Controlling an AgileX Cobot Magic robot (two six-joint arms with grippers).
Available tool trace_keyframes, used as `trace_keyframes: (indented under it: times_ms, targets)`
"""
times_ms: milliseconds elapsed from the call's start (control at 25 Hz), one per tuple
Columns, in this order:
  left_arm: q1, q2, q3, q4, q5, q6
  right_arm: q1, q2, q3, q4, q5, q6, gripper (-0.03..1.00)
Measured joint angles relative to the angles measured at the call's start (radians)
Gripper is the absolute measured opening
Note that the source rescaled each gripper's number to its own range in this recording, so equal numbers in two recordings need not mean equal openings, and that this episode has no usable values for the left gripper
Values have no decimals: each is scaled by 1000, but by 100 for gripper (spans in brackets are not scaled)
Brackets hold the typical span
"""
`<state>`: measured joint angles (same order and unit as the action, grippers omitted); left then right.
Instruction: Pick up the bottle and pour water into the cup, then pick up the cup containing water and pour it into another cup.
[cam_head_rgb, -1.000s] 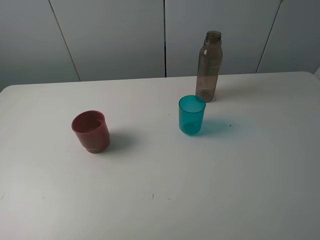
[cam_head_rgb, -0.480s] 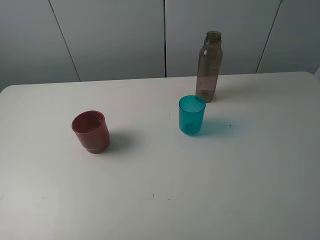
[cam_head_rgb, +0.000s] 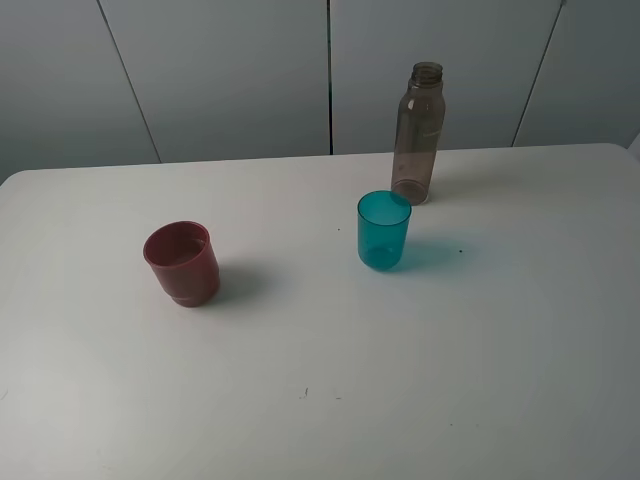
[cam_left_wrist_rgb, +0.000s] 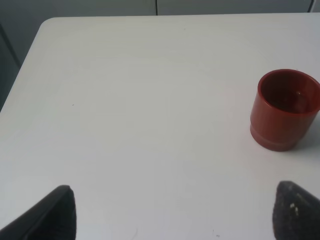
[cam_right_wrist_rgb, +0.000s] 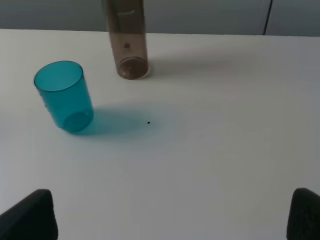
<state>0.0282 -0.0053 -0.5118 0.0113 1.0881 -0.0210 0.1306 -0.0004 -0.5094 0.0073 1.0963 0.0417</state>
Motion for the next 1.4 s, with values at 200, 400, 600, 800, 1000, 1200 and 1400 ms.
trace_keyframes:
  times_ms: [200, 400, 600, 800, 1000, 1200, 1400]
  targets:
    - [0, 0, 0, 0, 0, 0, -50, 0, 0, 0, 0, 0, 99]
    - [0, 0, 0, 0, 0, 0, -61, 0, 0, 0, 0, 0, 99]
    - [0, 0, 0, 0, 0, 0, -61, 0, 0, 0, 0, 0, 99]
    - [0, 0, 0, 0, 0, 0, -61, 0, 0, 0, 0, 0, 99]
    - [0, 0, 0, 0, 0, 4, -61, 0, 0, 0, 0, -2, 99]
    - [0, 0, 0, 0, 0, 4, -61, 0, 0, 10, 0, -42, 99]
    - [0, 0, 0, 0, 0, 4, -61, 0, 0, 16, 0, -50, 99]
